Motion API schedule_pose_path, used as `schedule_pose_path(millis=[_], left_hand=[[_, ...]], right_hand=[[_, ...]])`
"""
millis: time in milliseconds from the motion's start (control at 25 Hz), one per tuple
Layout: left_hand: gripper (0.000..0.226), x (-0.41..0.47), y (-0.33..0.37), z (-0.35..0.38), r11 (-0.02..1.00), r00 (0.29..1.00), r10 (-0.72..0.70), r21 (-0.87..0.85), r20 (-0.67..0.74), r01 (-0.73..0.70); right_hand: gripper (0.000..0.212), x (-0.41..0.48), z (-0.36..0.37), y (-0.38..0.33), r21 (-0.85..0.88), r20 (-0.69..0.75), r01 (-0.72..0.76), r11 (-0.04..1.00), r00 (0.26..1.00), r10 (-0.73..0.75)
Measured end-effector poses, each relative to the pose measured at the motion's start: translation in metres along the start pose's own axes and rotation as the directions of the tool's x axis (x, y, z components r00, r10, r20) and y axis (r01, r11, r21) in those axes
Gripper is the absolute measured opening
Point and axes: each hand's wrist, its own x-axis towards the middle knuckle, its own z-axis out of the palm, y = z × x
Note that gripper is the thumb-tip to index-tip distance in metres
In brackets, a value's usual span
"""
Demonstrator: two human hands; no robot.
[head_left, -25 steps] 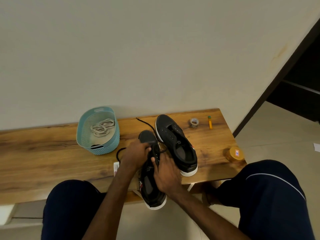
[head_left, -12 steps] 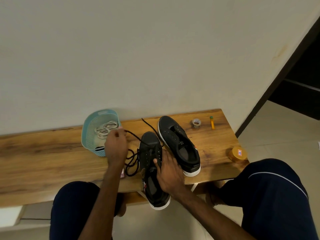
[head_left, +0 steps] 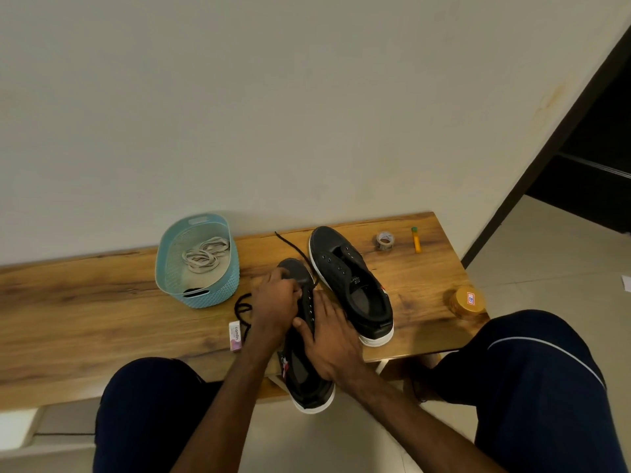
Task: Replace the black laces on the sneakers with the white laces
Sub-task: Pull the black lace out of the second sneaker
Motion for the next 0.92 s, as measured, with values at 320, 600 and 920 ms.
schedule_pose_path(millis=[320, 600, 920], left_hand=[[0.021, 0.002, -0.019, -0.049, 0.767, 0.855, -0.431, -0.616, -0.289, 0.178], [0.037, -0.004, -0.010, -0.027, 0.984, 0.996, -0.079, 0.163, 0.046, 0.070], [0.023, -0.009, 0.000, -0.021, 0.974, 0.981, -0.170, -0.171, -0.099, 0.151]], right_hand=[[0.089, 0.002, 0.000, -0.006, -0.251, -0.025, 0.033, 0.968, 0.999, -0.040], [0.093, 0.013, -0.012, 0.001, -0.410, 0.023, 0.096, 0.907, 0.995, -0.095], [0.056, 0.018, -0.032, 0.016, -0.406, 0.034, 0.202, 0.891, 0.978, -0.207]])
